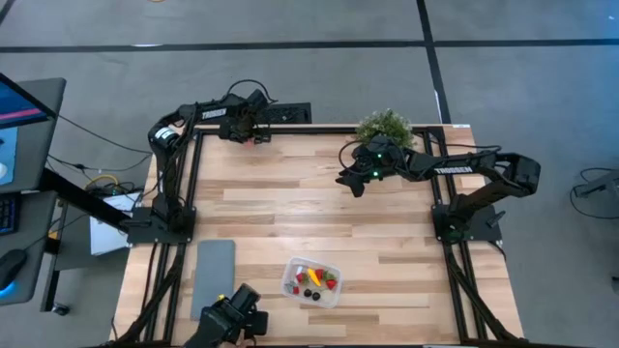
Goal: Pick and placing Produce into tupperware
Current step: Put the peach into the transparent bin
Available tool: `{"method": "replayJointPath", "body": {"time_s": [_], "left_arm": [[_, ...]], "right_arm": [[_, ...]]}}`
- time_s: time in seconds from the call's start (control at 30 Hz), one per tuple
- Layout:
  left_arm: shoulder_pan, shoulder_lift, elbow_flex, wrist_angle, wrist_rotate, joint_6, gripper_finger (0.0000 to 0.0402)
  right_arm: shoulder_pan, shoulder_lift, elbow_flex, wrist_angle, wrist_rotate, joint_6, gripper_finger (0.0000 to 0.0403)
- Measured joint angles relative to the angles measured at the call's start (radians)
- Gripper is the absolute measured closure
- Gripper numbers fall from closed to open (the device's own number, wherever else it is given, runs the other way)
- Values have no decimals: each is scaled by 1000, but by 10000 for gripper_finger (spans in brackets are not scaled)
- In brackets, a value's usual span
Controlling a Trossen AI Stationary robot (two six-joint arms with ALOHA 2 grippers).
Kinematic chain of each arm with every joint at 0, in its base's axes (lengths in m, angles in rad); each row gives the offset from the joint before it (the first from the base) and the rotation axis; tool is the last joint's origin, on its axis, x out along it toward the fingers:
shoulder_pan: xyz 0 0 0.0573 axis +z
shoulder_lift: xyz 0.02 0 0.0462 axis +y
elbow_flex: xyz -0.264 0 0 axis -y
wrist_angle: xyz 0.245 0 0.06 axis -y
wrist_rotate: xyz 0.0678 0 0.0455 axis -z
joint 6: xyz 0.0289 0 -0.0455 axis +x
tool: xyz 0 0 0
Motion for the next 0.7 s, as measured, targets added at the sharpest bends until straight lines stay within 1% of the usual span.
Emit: {"method": "replayJointPath", "body": {"time_s": [0.3, 0.4, 0.7], "left_arm": [[7, 7, -3, 19, -16, -15, 193], [14, 8, -4, 22, -9, -15, 195], [15, 9, -6, 50, -33, -21, 196]], "right_arm": [[0, 0, 0, 0, 0, 0, 191], [0, 0, 0, 0, 0, 0, 191], [0, 0, 0, 0, 0, 0, 191]]}}
